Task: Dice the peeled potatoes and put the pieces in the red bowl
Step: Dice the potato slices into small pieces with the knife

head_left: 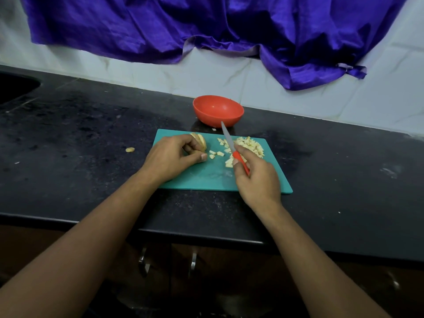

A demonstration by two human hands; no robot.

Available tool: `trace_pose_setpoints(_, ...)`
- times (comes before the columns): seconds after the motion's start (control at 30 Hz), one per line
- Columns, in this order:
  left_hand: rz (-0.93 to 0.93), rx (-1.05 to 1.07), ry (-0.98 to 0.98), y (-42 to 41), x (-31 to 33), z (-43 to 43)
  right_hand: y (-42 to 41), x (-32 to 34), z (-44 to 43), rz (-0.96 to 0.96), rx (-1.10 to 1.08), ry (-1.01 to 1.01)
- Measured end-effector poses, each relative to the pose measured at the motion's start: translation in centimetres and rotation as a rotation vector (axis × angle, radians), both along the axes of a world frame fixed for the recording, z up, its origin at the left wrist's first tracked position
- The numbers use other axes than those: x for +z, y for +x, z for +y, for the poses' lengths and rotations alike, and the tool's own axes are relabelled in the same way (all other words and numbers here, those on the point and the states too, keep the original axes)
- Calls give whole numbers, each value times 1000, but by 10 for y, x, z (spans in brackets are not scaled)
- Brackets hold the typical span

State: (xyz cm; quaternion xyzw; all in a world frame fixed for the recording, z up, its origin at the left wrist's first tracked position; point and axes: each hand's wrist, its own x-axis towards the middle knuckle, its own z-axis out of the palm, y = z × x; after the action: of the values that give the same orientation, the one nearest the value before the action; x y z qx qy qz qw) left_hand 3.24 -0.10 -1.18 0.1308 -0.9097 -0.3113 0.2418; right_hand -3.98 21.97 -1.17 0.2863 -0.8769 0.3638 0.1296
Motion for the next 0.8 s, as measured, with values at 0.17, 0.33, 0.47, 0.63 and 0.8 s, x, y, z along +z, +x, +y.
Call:
trace_pose_setpoints(0.17,-37,49,-121,1,2,1,11,3,-3,65,56,103)
trace_pose_setpoints(0.33,-69,-53,-38,12,2,-1,13,5,-2,65,51,121)
trace_pose_setpoints(0.47,-53,-50,-18,17,0,1,19,7,-1,50,64,165)
trace_pose_setpoints(0.63,-30,-13,41,16,-2,1,36,8,3,1,168,252)
trace_pose_setpoints(0.8,-41,-33,-2,16,-4,-2,35,19,8,-1,183,325)
